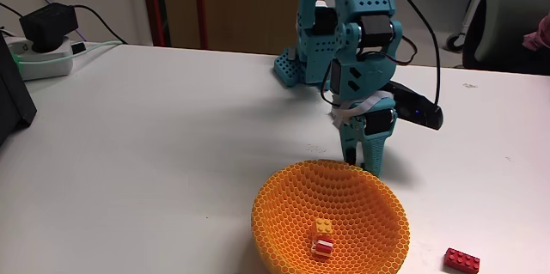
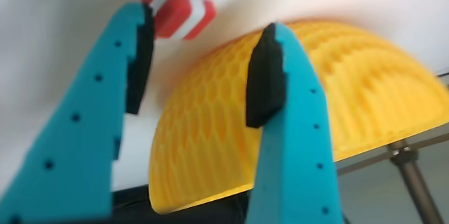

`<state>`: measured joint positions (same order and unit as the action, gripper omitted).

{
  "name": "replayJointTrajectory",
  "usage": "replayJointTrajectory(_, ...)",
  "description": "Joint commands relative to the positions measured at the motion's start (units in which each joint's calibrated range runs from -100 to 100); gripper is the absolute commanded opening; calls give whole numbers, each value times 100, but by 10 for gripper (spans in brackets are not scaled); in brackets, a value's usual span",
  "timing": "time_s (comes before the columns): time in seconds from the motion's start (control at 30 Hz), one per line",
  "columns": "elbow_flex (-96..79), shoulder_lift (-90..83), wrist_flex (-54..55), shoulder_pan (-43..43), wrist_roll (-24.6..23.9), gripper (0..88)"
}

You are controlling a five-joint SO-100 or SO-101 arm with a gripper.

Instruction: Pick only small cubed objects and place them into the bowl

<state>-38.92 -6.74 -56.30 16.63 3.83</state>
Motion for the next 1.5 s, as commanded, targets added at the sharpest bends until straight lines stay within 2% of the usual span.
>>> replayJointTrajectory(0.0, 35, 58, 121, -135, 44, 215)
replayJointTrajectory(0.63, 35, 627, 530, -42, 171, 29)
replayJointTrajectory(0.83, 16, -216, 0, -42, 147, 26)
replayJointTrajectory(1.1, 574, -2565, -1425, -135, 122, 32)
replayJointTrajectory(1.3, 1364, -2063, -791, -778, 117, 49)
replayJointTrajectory(1.37, 1537, -1684, -417, -825, 54, 74)
replayJointTrajectory(1.47, 1951, -813, -165, -881, -156, 215)
